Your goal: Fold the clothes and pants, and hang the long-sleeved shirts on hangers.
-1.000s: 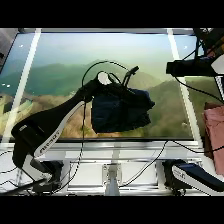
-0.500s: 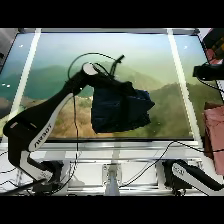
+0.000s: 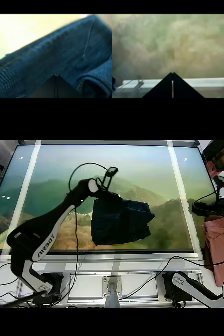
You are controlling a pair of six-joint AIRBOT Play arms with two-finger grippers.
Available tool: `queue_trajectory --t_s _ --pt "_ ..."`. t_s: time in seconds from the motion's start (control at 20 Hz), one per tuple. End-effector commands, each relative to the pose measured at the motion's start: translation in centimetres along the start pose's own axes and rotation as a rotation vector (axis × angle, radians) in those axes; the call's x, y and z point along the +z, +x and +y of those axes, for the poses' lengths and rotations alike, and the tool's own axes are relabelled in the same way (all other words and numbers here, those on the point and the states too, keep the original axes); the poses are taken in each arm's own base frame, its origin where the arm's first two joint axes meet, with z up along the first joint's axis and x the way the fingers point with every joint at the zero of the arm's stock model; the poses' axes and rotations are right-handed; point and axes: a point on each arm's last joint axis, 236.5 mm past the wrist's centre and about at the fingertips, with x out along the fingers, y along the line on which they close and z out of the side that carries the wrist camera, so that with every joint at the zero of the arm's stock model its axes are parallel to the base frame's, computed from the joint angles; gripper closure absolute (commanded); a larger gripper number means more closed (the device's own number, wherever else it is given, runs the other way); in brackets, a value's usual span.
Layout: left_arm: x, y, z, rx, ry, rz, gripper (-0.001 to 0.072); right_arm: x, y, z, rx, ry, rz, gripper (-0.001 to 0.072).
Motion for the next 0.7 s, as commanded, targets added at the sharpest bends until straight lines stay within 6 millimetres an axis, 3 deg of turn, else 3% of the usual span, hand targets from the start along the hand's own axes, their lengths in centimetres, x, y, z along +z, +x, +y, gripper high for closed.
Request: queue_trajectory --t_s 0.0,0.1,0.2,0.4,0.55,0.65 --pt "-3.5 3.3 -4.1 0.019 0.245 0.120 0.0682 -1.8 2.2 0.4 0.036 0.012 0.028 0.0676" --pt "-5.4 4.3 -7.9 -0.015 0.369 0.172 0.0681 -1.6 2.3 0.3 0.032 0.016 0.019 0.0675" --pt "-6.9 3.8 -11.2 -0.058 0.420 0.215 0.0681 -0.7 2.3 -0.1 0.015 0.039 -0.017 0.0675" --pt "-11.9 -0.7 -17.4 -0.215 0.455 0.407 0.0681 0.9 2.2 -0.3 0.014 0.157 -0.088 0.0676" --pt "-15.6 -4.5 -22.8 -0.415 0.424 0.544 0.0680 2.0 2.0 1.4 0.094 0.215 -0.125 0.0676" --pt "-16.9 -5.5 -25.1 -0.481 0.421 0.582 0.0681 2.7 1.8 2.7 0.155 0.249 -0.145 0.0675"
